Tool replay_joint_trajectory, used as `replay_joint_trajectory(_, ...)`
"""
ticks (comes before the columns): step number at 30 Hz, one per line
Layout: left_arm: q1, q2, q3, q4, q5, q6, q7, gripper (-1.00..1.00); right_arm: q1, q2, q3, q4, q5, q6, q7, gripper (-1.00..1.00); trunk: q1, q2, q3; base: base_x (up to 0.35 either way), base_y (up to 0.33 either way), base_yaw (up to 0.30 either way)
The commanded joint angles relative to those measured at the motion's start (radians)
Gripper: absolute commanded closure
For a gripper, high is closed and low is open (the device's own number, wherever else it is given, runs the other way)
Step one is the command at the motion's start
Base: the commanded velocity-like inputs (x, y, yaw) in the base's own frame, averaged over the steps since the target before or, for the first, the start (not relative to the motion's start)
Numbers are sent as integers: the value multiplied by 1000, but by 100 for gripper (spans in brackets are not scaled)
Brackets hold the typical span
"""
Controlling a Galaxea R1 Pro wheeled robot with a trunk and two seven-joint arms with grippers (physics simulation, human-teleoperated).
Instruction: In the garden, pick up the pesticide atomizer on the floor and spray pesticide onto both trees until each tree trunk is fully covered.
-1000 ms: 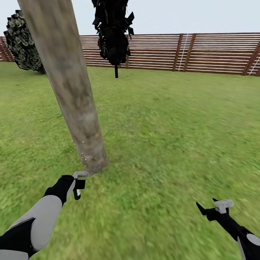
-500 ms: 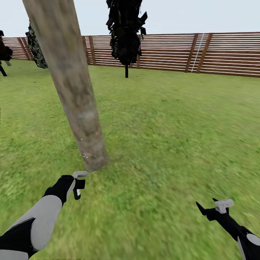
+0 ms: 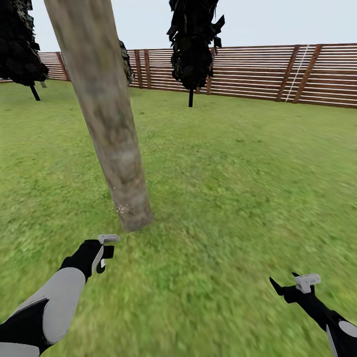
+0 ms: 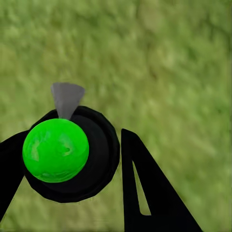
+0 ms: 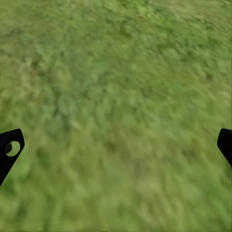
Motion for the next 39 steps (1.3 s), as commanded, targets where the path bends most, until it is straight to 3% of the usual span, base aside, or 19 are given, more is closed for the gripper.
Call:
replay_joint_trajectory(1, -1, -1, -1, -4, 0, 1, -1, 100, 0, 0, 0, -1, 0, 0, 0, -100, 0, 0, 0, 20, -31, 26)
replay_joint_trajectory(5, -17, -3, -5, -11, 1, 10, -22, 100, 0, 0, 0, -2, 0, 0, 0, -100, 0, 0, 0, 6, -9, 8)
replay_joint_trajectory(10, -80, 0, -17, -13, -6, 143, -186, 100, 0, 0, 0, -2, 0, 0, 0, -100, 0, 0, 0, 0, 0, 0)
replay_joint_trajectory(12, -107, 5, -33, -14, -8, 165, -208, 100, 0, -1, -1, -3, 0, 0, 0, -100, 0, 0, 0, 0, 0, 0)
replay_joint_trajectory(16, -175, 20, -65, -15, -8, 244, -219, 100, 0, -3, -1, -5, 0, 1, 0, -100, 0, 0, 0, 0, 0, 0)
replay_joint_trajectory(23, -265, 39, -68, -15, -8, 347, -221, 100, 0, -3, -2, -5, 0, 2, 0, -100, 0, 0, 0, 0, 0, 0)
replay_joint_trajectory(34, -280, 43, -67, -82, -6, 376, -221, 100, 0, -3, 0, -5, 0, 2, 0, -100, 0, 0, 0, -131, 0, 0)
replay_joint_trajectory(39, -431, 41, -69, -88, -6, 465, -223, 100, 0, -3, 0, -5, 0, 2, 0, -100, 0, 0, 0, -2, 0, 0)
